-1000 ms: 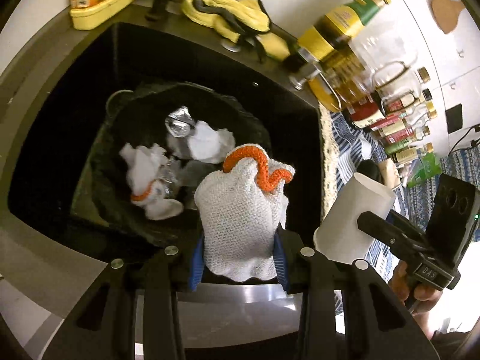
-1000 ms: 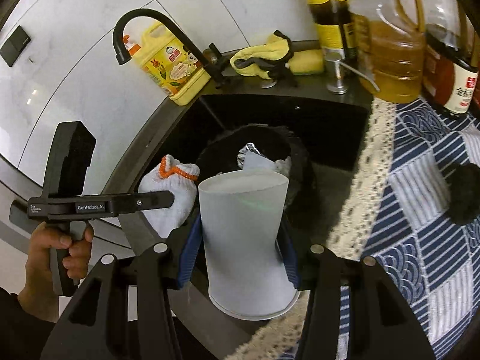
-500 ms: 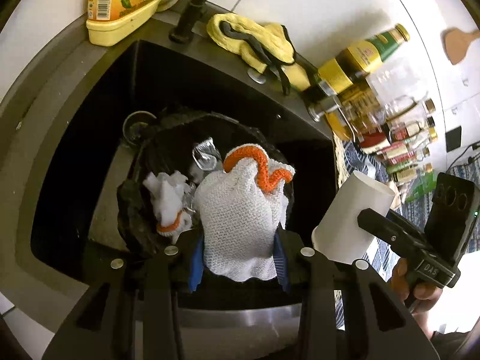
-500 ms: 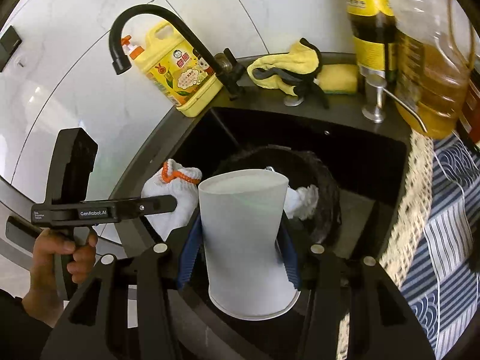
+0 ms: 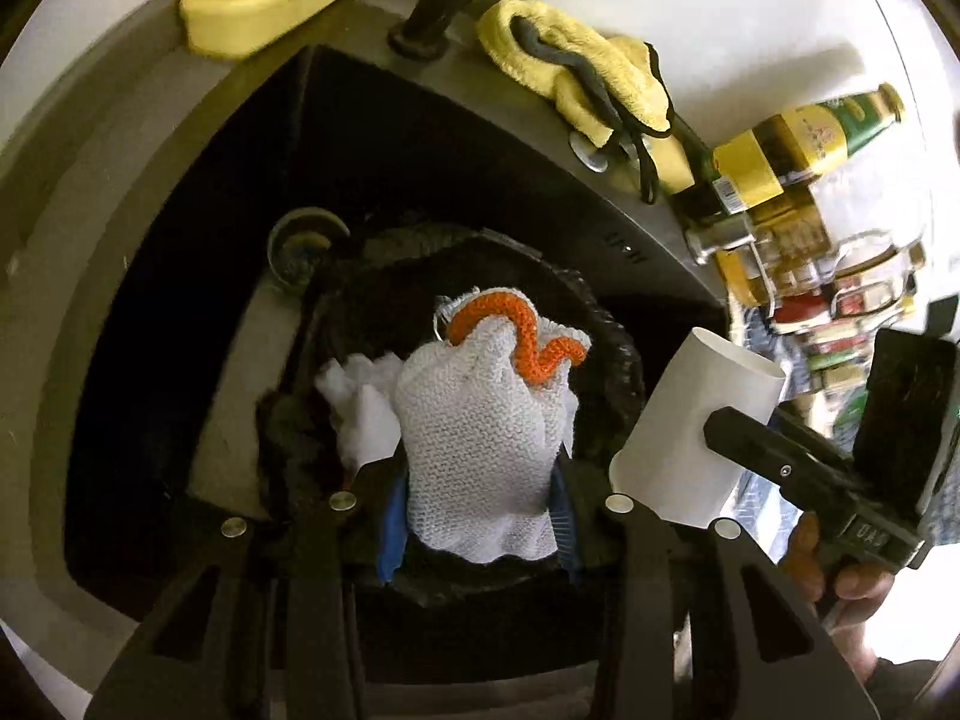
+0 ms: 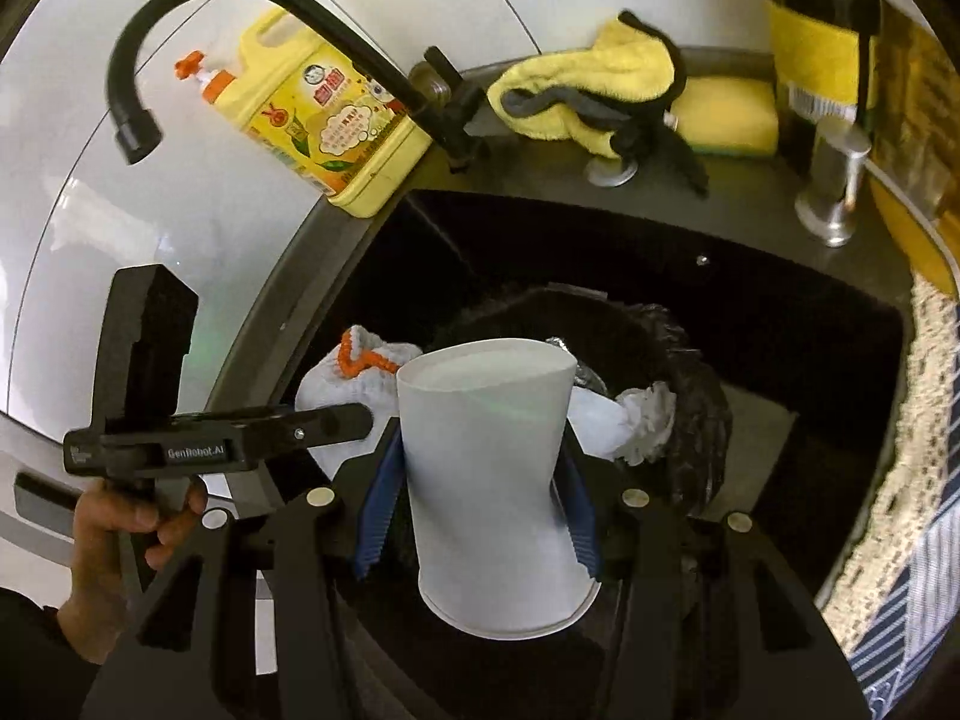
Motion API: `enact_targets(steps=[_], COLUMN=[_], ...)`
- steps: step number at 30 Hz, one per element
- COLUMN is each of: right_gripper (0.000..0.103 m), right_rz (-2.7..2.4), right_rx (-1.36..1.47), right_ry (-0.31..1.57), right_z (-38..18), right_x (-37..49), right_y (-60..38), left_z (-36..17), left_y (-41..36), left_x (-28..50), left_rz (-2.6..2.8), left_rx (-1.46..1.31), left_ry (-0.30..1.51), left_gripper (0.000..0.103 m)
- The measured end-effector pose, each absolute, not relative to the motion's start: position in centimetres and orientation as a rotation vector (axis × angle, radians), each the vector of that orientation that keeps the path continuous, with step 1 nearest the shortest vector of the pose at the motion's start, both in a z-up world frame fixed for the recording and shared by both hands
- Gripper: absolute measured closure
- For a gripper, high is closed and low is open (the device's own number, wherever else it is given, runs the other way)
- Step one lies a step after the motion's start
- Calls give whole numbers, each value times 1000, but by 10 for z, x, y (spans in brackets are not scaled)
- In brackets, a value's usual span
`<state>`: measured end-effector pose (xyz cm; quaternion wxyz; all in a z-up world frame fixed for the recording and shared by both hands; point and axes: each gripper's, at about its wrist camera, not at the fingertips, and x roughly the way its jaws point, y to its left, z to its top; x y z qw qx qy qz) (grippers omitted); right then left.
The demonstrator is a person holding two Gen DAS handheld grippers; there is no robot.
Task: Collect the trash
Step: 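Carry the white cup and mesh bag over the trash bag, then open both tools to drop the cup and mesh bag into the bag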
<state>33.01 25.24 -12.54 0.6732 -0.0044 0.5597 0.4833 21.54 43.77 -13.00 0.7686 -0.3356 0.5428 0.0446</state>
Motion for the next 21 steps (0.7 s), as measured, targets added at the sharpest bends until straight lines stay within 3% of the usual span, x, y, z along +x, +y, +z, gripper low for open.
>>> enact_targets(steps=[1, 3, 5, 21], right_gripper=[54, 52, 38, 36], right_rz=[1084, 1078, 1053, 995], right_rx=[-6, 7, 19, 62], right_ry=[1272, 1296, 1307, 1276], right_z=[-128, -134, -137, -123], right_x=[332, 336, 341, 334], right_y=[255, 257, 257, 229], left_z=[-130, -134, -139, -135], left_y=[438, 441, 443, 439], left_x=[219, 223, 227, 218], left_rz=[98, 107, 111, 99], left_rx=[-714, -727, -732, -721], left_ry=[1183, 1197, 1217, 1220], left_gripper=[64, 52, 33, 33])
